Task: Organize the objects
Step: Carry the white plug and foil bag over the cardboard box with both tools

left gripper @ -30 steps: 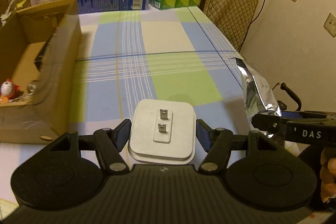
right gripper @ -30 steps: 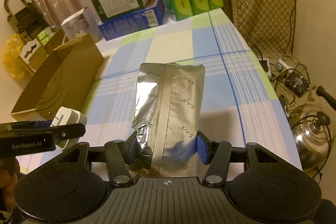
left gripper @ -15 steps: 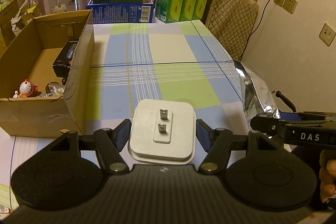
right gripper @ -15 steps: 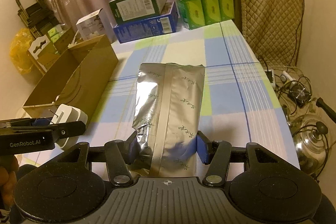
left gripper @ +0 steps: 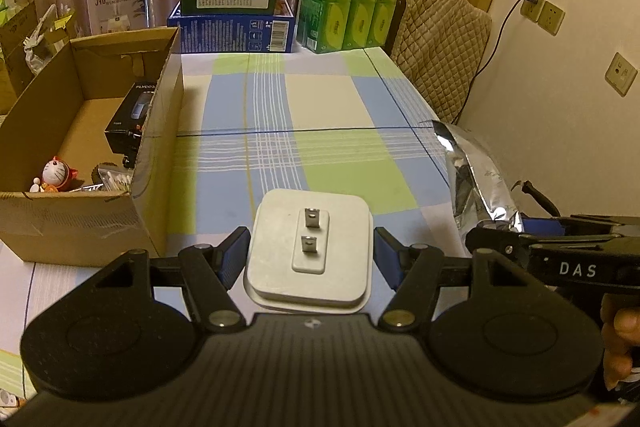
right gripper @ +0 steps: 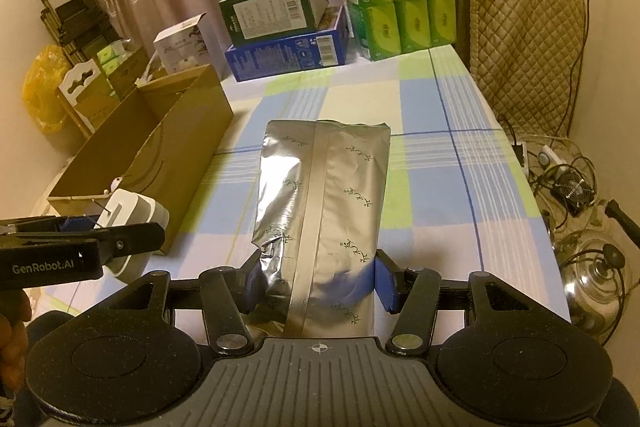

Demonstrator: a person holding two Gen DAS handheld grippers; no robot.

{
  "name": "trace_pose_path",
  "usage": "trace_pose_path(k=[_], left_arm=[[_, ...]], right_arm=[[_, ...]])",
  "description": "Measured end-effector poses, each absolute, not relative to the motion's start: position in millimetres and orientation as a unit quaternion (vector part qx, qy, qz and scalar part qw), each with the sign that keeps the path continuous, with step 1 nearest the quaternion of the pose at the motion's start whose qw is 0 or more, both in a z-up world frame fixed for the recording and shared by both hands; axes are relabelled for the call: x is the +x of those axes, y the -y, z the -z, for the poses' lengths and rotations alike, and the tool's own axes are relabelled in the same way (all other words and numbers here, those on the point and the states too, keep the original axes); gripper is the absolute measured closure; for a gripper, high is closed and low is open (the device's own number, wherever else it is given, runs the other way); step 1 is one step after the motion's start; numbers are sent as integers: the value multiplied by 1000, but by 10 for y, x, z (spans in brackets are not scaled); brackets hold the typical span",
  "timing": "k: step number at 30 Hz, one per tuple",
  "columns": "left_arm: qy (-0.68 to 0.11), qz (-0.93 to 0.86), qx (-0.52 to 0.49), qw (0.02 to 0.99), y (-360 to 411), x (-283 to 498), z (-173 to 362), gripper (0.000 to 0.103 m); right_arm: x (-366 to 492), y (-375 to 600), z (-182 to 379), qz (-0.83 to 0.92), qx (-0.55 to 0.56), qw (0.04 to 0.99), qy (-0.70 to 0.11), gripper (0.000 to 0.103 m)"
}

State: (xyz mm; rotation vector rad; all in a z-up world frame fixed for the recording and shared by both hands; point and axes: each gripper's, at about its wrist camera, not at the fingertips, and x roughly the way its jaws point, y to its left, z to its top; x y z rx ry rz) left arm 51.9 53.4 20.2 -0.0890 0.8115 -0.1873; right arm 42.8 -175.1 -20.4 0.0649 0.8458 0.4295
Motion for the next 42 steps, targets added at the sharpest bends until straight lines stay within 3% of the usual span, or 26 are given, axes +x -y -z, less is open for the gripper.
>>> trace_pose_path(k=[24,42], left_arm=[[-366,53,-52,928,-1055,435,-519,41],[-356,-33,-31,933,-2356,689,-872,41]], right_arm=[[534,959,-14,-276,0,879,-389,51],[1107,-548,-264,-371,-4,844,-388,51]])
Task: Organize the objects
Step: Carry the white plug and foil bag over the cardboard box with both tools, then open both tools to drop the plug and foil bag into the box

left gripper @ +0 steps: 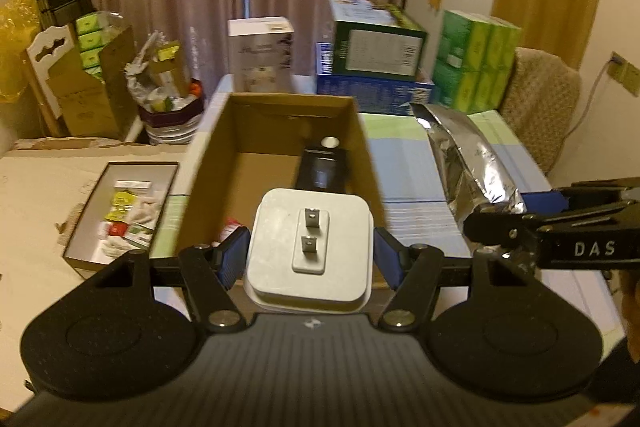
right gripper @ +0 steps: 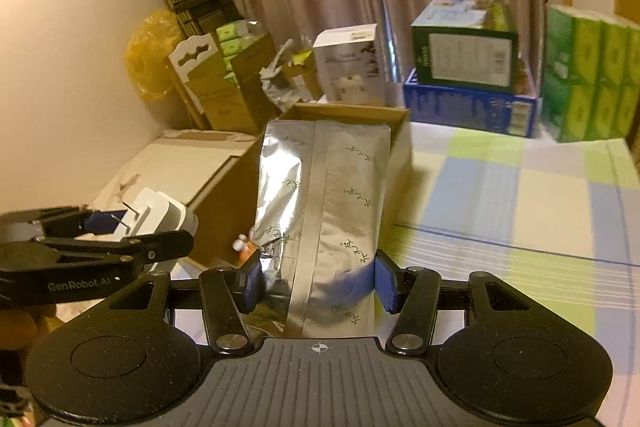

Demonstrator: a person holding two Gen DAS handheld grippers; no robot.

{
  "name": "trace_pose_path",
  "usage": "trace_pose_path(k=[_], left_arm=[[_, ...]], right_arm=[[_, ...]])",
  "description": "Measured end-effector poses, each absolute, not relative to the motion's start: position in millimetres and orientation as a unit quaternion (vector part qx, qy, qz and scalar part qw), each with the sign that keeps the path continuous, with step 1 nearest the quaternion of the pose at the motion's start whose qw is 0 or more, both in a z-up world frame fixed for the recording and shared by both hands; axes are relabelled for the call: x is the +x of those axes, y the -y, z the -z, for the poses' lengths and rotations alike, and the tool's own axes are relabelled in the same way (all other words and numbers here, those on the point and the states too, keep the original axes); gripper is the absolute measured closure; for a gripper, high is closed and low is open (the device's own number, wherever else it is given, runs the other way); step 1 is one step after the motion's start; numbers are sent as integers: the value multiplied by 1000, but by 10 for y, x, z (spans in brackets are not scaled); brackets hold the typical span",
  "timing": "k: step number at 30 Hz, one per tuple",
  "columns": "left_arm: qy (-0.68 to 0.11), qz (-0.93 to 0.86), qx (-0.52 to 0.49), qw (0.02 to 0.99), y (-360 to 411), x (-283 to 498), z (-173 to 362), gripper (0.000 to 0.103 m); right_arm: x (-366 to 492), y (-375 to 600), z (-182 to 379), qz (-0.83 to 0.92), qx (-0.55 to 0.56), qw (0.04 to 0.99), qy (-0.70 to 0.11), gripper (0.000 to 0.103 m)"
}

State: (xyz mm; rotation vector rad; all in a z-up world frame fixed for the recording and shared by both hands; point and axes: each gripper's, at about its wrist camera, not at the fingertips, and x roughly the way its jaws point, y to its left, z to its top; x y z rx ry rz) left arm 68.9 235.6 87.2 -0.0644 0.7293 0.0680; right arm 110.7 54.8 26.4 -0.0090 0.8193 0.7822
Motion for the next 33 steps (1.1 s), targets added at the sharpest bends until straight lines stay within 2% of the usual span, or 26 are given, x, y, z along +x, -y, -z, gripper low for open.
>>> trace_pose_path(k=[11,22,24,33], left_arm=[[-373,-41,-38,926,-2874,1105,-685,41],[-381,-25,-32,924,-3010,1436,-532,40],[-382,-31,-28,923,-3024,1478,-494,18],[-381,-42,-25,923,-3096,1445,-460,18]], right_arm=[[1543,-1047,-131,-355,20,836,-417,51],[1799,-1199,92,-337,33,832,-439,51],[1808,-1207,113,-336,33,832,-440,51],[1802,-1246,149,-337,34,830,-442,51]])
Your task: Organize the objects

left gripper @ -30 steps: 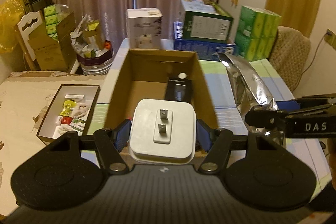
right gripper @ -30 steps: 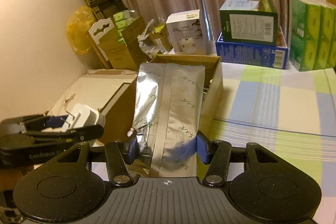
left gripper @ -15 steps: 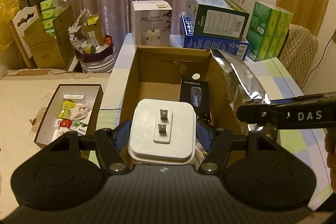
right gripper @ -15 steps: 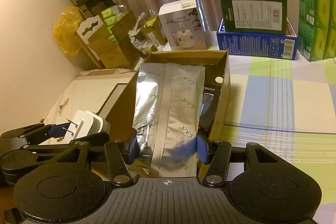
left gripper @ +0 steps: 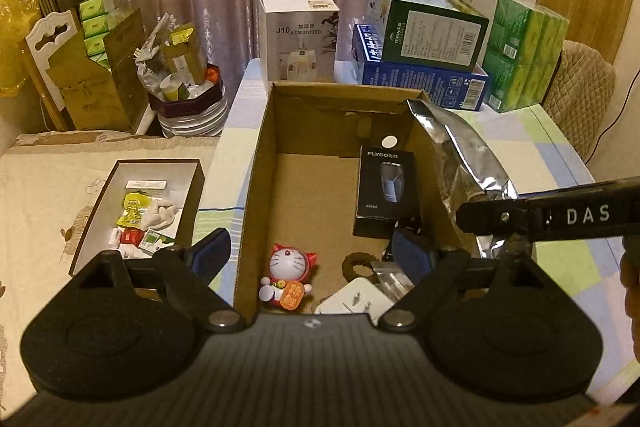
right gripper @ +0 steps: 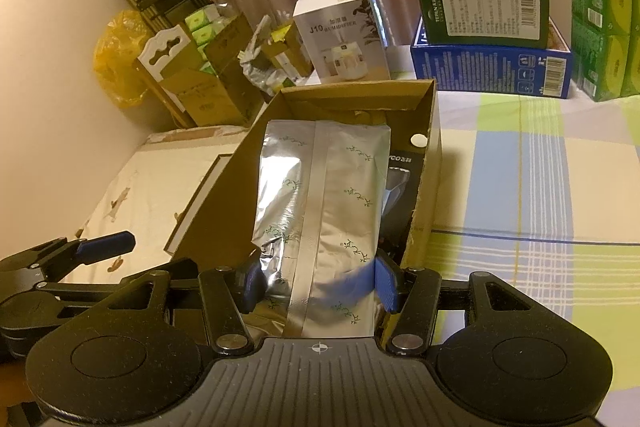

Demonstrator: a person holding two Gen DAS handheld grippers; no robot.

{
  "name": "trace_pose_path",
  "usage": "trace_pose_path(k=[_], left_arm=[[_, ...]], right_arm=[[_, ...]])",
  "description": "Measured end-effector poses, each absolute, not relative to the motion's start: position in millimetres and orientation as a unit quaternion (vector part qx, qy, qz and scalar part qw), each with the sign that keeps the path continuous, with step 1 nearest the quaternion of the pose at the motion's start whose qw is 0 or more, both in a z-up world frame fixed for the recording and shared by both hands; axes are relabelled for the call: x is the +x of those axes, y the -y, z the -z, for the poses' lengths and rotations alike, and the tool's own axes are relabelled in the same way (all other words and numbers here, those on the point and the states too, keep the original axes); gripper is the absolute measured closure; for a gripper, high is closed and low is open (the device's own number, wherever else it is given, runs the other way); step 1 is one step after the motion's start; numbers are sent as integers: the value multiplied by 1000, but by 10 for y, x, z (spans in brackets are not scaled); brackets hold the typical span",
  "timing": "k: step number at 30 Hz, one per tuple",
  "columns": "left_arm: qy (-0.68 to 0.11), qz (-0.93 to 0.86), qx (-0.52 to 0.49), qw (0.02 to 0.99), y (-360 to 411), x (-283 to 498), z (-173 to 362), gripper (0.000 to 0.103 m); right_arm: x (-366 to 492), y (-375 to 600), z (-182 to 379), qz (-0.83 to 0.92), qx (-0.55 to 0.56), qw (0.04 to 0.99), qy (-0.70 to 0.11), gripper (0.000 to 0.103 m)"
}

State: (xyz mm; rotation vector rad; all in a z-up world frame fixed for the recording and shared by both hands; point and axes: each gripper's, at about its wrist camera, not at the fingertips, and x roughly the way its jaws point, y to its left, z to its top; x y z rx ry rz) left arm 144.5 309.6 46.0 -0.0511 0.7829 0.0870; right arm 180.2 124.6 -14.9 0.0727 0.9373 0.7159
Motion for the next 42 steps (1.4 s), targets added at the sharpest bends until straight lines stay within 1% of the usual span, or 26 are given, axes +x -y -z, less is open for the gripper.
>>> trace_pose_path(k=[8,9,10,12,13,15,17,20,22,25,33,42], left_arm=[[-382,-50,-32,922,-3156,1391,-437,18],[-382,-51,-34,922,-3171,1385,-437,18],[-381,-52,-35,922,-3180,1376,-438,18],[-380,-56,-36,923,-3193,1354,-445,18],[-379,-57,-38,923,-3201,1341,-452,17],[-375,-59,-39,924,-3213,1299,-467,14],[-373,-62,-42,925,-3216,1255,-481,13],[-369,-65,-48,926,-3208,1179,-500,8],[-366,-63,-54,927,-3175,1113,-512,6],[-363,-61,-68,927,-3113,1008,-520,1],[-359,-65,-72,928,-2895,695,-560,1],[-366,-59,-51,927,-2571,368,-658,1]], right_arm=[[1806,-1279,162,-333,40,831,-443,50],[1812,-1282,163,-334,44,831,-442,48],[1826,-1277,165,-338,52,830,-440,38],[1842,-1248,140,-346,71,833,-427,28],[1839,-1229,111,-344,75,837,-419,26],[1838,-1183,68,-340,81,841,-413,25],[1813,-1116,48,-334,85,843,-412,25],[1728,-990,49,-320,83,848,-415,25],[1647,-898,57,-312,81,849,-418,24],[1498,-764,64,-300,68,854,-420,24],[1007,-411,25,-269,44,867,-416,23],[585,-86,-39,-246,22,875,-416,22]])
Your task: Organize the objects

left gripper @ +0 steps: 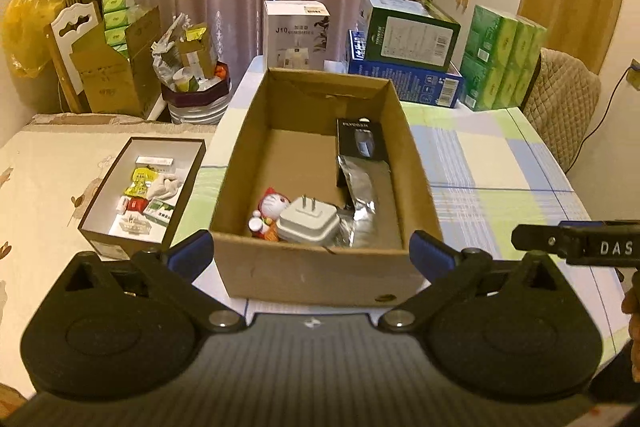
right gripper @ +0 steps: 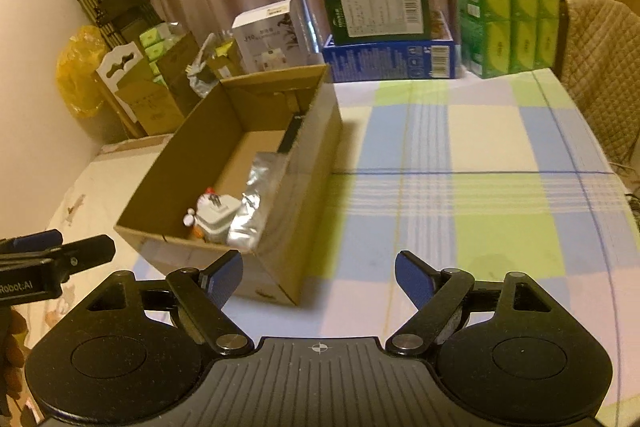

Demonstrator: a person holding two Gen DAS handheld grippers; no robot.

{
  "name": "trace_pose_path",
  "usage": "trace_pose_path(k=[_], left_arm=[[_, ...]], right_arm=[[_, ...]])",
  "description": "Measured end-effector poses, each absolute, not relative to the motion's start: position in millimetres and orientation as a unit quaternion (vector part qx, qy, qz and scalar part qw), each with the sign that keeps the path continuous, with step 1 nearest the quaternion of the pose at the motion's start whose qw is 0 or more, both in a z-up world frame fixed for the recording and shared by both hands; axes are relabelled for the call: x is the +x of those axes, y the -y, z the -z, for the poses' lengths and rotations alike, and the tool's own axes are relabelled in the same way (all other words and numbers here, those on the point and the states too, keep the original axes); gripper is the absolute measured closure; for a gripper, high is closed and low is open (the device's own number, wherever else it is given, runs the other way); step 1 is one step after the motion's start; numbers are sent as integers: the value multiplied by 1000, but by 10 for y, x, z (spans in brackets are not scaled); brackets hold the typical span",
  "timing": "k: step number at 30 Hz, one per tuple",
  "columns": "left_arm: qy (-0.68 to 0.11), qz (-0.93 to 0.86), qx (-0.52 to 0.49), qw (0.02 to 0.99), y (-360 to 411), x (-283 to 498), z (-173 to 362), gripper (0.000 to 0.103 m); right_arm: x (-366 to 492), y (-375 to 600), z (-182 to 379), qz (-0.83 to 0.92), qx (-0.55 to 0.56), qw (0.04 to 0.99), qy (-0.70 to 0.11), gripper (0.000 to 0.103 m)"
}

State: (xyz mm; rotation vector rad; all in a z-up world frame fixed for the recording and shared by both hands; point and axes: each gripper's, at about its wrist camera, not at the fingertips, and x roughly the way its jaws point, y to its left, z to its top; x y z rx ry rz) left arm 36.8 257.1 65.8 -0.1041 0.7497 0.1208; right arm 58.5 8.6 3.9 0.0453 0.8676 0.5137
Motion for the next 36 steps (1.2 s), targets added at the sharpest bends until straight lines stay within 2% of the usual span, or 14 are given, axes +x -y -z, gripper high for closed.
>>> trace_pose_path(k=[16,36], left_arm=[[-379,-57,-95,919,-2316,-65,-631,1],[-403,-43,-61,912,-2101,-49,-468,1]], right_arm=[[195,249,-9,-232,16,875,-424,22],[109,152,-2,-232,-13,881,-412,22]])
